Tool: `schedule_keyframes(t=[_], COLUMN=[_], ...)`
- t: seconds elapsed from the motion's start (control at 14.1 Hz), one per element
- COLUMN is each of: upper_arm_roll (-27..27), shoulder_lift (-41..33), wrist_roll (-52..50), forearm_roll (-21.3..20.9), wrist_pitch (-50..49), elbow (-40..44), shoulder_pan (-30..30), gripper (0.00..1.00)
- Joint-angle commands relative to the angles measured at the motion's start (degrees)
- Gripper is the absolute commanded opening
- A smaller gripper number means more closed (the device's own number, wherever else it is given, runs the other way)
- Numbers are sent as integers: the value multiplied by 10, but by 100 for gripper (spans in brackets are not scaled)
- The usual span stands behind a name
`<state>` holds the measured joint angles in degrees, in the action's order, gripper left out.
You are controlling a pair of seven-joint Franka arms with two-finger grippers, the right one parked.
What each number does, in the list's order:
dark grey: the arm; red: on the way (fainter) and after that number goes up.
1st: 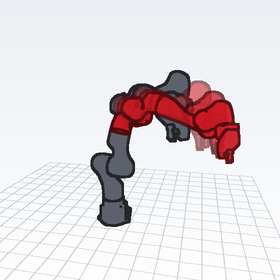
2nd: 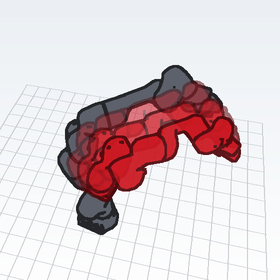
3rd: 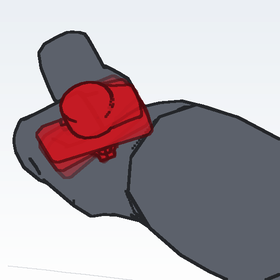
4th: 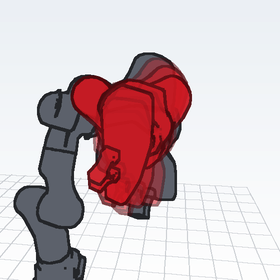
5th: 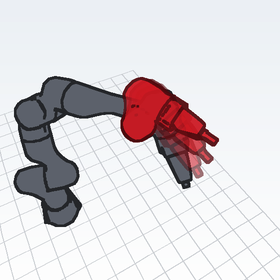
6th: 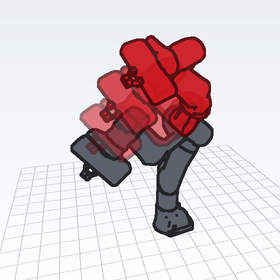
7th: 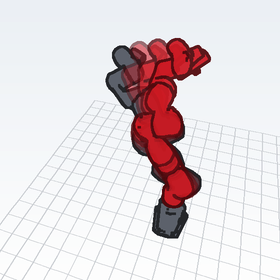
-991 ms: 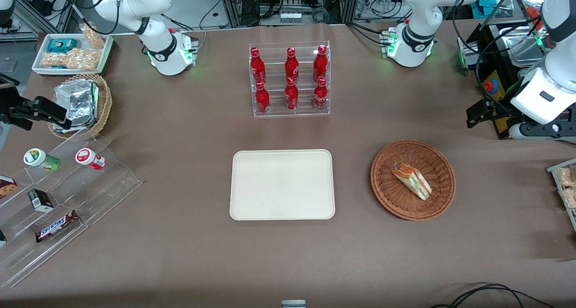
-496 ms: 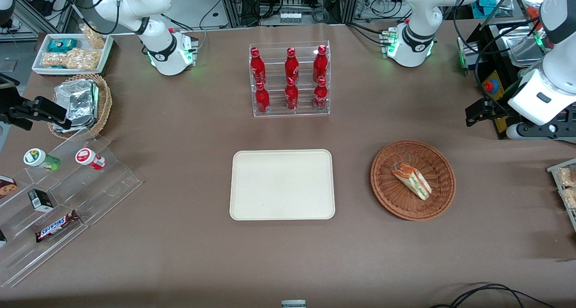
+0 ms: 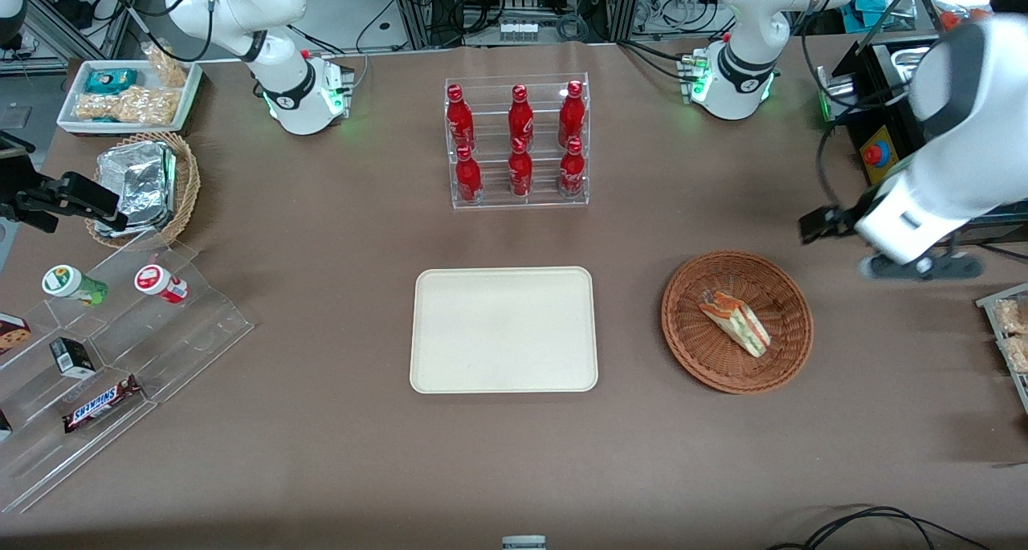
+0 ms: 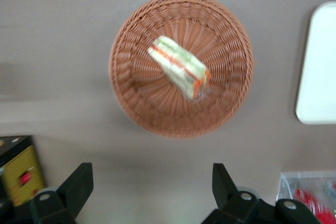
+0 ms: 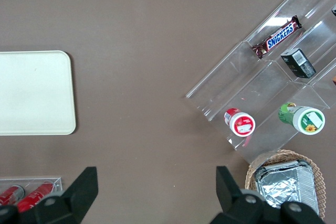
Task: Place sandwich from basket to tray
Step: 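Lower the open left gripper over the sandwich in the basket, then close the left gripper on the wrapped sandwich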
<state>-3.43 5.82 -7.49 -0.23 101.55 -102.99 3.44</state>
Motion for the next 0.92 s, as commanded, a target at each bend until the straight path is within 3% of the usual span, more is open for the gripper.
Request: schedule_keyframes(t=[0.0, 0.14, 0.57, 0.85], upper_arm_roll=[0, 1, 0, 0], shoulder_lift=[8, 18, 66, 127], wrist_roll=[-53, -123, -503, -531], forearm_roll=[-14, -14, -15, -14], wrist_pitch=[95, 164, 221, 295], elbow=[-74, -112, -111, -114], shoulder_pan=[19, 27, 34, 35], gripper=[100, 100, 100, 100])
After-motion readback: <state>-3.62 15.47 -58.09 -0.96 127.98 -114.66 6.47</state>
